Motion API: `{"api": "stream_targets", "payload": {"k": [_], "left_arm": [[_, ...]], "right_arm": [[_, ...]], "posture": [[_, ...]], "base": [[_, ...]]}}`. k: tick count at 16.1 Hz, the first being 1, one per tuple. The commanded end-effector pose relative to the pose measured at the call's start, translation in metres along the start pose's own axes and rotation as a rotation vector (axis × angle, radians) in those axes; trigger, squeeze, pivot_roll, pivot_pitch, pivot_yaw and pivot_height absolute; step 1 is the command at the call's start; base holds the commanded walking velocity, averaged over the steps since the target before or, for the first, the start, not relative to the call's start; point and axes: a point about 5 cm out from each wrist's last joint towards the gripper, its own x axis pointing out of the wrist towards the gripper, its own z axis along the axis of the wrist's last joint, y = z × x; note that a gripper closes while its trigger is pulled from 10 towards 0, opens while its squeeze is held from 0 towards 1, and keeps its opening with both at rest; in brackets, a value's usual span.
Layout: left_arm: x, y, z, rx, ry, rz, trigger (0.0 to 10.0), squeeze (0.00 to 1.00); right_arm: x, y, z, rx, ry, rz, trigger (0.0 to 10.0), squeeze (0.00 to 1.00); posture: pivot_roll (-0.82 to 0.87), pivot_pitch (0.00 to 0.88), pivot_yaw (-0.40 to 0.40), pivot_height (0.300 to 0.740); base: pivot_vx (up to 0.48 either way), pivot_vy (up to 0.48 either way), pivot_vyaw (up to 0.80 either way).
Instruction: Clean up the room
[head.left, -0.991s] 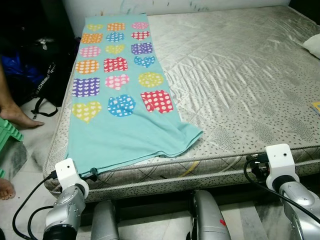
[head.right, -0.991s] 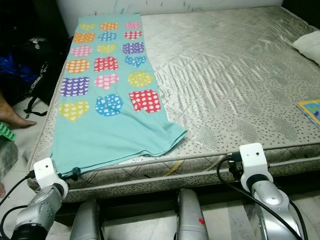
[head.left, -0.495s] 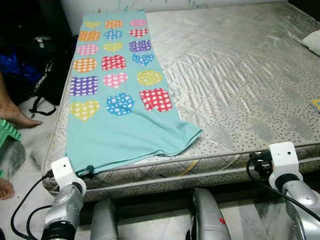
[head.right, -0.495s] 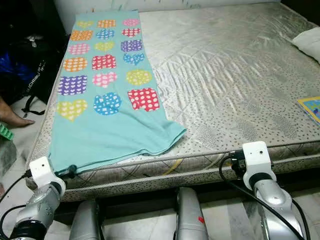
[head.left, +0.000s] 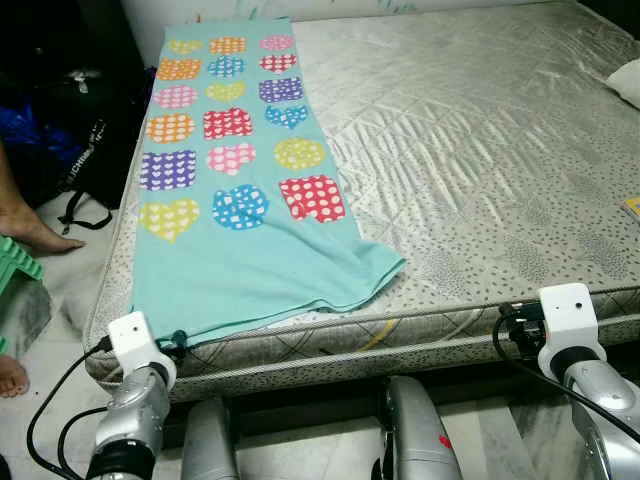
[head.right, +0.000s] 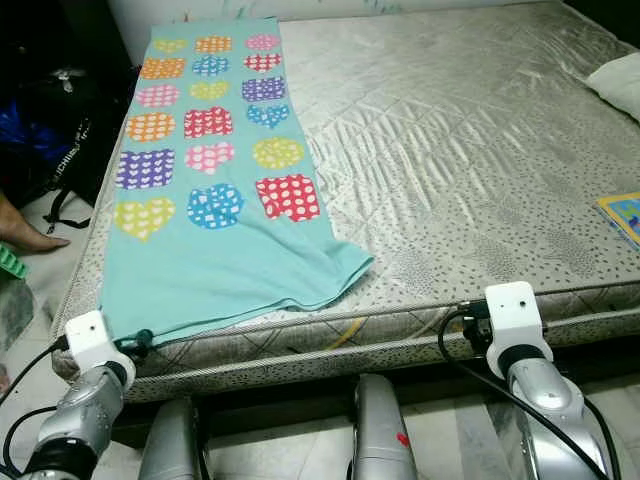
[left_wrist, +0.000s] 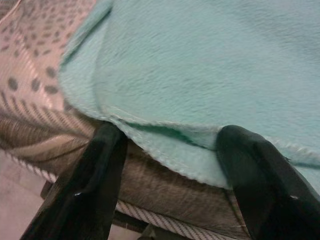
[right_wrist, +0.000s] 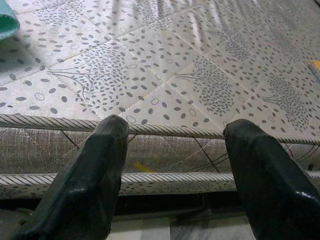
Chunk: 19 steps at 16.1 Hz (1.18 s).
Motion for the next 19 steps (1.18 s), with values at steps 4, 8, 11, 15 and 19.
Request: {"api": "stream_targets", "payload": {"k": [4,8,11,15,19], "left_arm": [[-0.009,-0.01,0.006,0.056,-0.107,-0.028,10.0,0.0],[-0.011,-0.005,-0.001,0.028,-0.06,0.016,10.0,0.0],[-0.009,-0.007,-0.011,-0.009,0.032,-0.013,2.2,0.0],[-0.009,-0.006,-0.015,-0.018,0.08,-0.005,10.0,0.0],[-0.008,-0.004,-0.015,-0.068,0.086,-0.009,0.0,0.0]], "right_arm": [[0.001,-0.004,0.003,-0.006,-0.017,-0.021,10.0,0.0],[0.002,-0.001,0.004,-0.007,-0.018,-0.012,10.0,0.0],[0.002,-0.001,0.004,-0.006,-0.018,-0.011,10.0,0.0],[0.001,-0.001,0.003,-0.003,-0.016,-0.012,10.0,0.0],[0.001,0.0,0.003,0.0,-0.016,-0.011,10.0,0.0]], "posture": [[-0.2,0.083,0.025,0.56],[-0.2,0.084,0.022,0.56],[-0.2,0.084,0.024,0.56],[-0.2,0.084,0.024,0.56],[-0.2,0.081,0.029,0.56]], "base": [[0.0,0.0,0.0],[0.0,0.0,0.0],[0.0,0.0,0.0],[0.0,0.0,0.0],[0.0,0.0,0.0]]}}
